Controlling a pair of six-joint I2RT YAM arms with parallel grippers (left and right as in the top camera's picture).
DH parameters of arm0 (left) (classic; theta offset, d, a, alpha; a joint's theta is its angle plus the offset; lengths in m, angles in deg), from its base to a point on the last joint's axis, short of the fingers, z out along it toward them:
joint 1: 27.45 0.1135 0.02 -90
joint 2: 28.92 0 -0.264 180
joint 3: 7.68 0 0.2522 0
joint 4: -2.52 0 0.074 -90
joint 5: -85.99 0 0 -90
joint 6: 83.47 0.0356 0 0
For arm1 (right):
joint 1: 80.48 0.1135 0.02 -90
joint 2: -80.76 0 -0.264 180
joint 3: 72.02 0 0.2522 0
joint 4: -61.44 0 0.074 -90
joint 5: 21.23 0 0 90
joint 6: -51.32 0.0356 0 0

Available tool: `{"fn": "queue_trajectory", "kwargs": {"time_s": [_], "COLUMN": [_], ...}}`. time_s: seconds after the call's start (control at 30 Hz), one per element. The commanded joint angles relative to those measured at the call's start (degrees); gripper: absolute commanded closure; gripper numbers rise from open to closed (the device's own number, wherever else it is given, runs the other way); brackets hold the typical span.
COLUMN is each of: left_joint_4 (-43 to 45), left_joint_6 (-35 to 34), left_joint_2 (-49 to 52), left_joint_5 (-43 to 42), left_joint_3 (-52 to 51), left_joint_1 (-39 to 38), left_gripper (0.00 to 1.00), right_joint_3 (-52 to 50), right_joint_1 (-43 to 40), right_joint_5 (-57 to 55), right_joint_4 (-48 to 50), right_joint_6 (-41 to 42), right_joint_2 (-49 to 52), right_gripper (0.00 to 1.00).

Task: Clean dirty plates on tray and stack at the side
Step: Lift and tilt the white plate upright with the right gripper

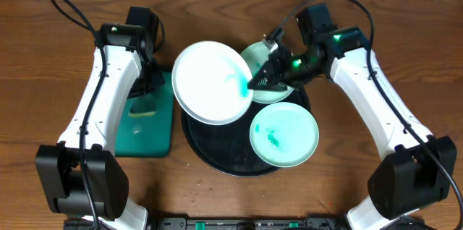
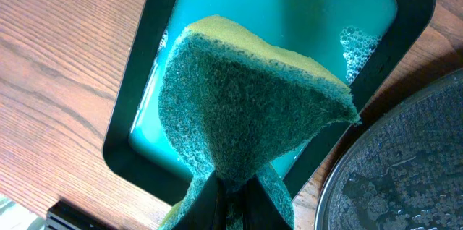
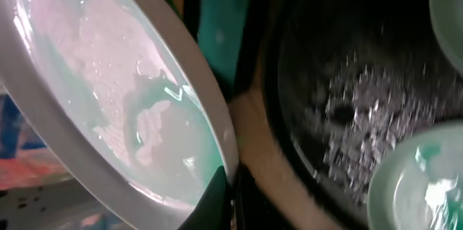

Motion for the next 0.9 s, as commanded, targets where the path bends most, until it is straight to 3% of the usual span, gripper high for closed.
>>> {"fn": "queue_trajectory", "kwargs": {"time_s": [0.0,0.17,0.43,0.87], "left_joint_4": [-0.15,-0.15,-0.11,0.7], "left_joint_6": [0.13,0.13,0.13,0.15], "left_joint_2": [0.66,0.66,0.66,0.66], "left_joint_5": [0.09,0.09,0.09,0.09], "left_joint_3": [-0.37,-0.37,-0.37,-0.37], "left_joint_1": [0.26,0.26,0.26,0.26], "left_gripper": [0.93,0.93,0.93,0.93], "right_joint_3": [0.0,0.0,0.04,1.42], "right_joint_1": [1.31,1.99,3.19,18.05], "right_joint_5": [-6.6,-22.34,-43.32,-78.38], "right_joint_4": [4.76,7.82,3.85,-2.6], "right_joint_6": [0.35,1.07,-1.81,-4.37], "right_joint_2": [-1.07,-1.16,-1.16,-1.16], "right_gripper": [0.98,0.98,0.98,0.99]}}
